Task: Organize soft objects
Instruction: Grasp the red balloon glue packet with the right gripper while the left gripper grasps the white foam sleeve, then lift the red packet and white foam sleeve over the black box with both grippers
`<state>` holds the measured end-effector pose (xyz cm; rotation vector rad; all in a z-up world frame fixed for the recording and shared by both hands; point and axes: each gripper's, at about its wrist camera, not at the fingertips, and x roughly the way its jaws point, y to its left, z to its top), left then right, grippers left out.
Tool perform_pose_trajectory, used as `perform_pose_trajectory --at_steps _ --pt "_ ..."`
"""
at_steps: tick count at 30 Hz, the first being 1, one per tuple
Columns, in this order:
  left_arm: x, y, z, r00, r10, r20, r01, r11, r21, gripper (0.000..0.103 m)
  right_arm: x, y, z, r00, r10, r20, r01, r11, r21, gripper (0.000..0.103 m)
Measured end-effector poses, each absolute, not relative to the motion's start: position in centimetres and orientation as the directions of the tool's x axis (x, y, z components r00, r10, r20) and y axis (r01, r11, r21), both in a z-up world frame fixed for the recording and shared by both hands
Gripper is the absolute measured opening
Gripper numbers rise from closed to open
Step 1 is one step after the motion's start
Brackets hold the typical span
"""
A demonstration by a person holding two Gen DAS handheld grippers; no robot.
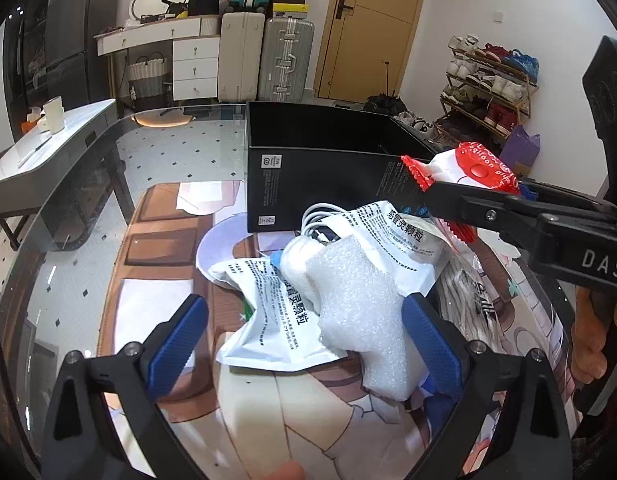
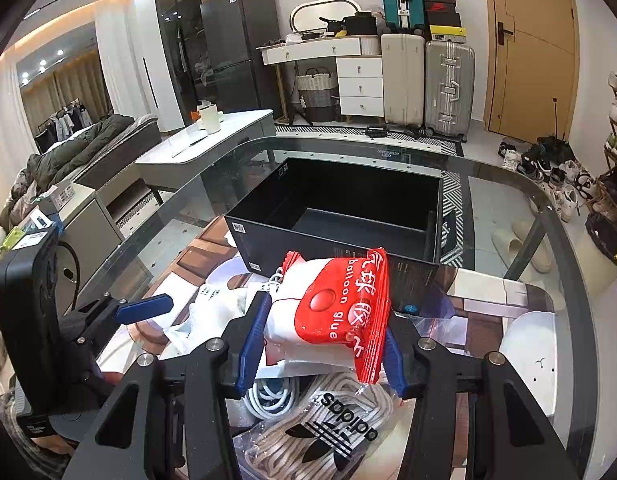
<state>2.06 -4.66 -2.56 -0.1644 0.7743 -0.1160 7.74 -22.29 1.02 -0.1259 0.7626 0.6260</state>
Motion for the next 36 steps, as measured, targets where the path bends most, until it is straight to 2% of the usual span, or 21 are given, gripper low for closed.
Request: perform_pose_trajectory --at_steps 5,11,16,20,21,26,36 --pt "2.4 -5.2 -2.6 0.711 -0.14 -0.689 0.003 0.981 -0.196 0.096 7.0 -23.4 1.3 0.547 0.505 -0.668 -0.587 0.8 0.125 0.051" --pt "2.5 -6.0 -2.2 0.696 -0.147 -0.703 0.013 0.981 -0.192 0.079 6.5 -24.7 1.5 0.551 0.527 -0.647 -0.584 0.798 0.151 0.051" --pt "2.2 -6.2 -2.2 0.697 -0.14 -0.703 0.002 0.981 -0.193 0.072 6.2 -24.9 2.0 0.552 0.547 -0.63 -0.587 0.791 0.172 0.051" --pt "2.0 -6.5 -1.9 0.692 -0.144 -0.707 0.012 0.982 -0.188 0.055 6.1 -24.4 1.7 0.544 0.548 -0.636 -0.597 0.785 0.166 0.051" --pt "1.9 -6.7 -1.9 0.688 -0.137 -0.712 0.014 0.984 -0.176 0.048 6.0 -24.2 1.5 0.542 0.547 -0.638 -0.599 0.784 0.163 0.051" --pt "1.5 -6.2 -1.7 0.684 -0.149 -0.714 0.018 0.982 -0.188 0.034 6.1 -24.0 1.1 0.536 0.537 -0.651 -0.596 0.787 0.159 0.051" --pt "0.4 -5.3 -0.9 0.681 -0.146 -0.717 0.012 0.982 -0.189 0.026 6.1 -23.3 1.1 0.519 0.535 -0.666 -0.599 0.784 0.163 0.051"
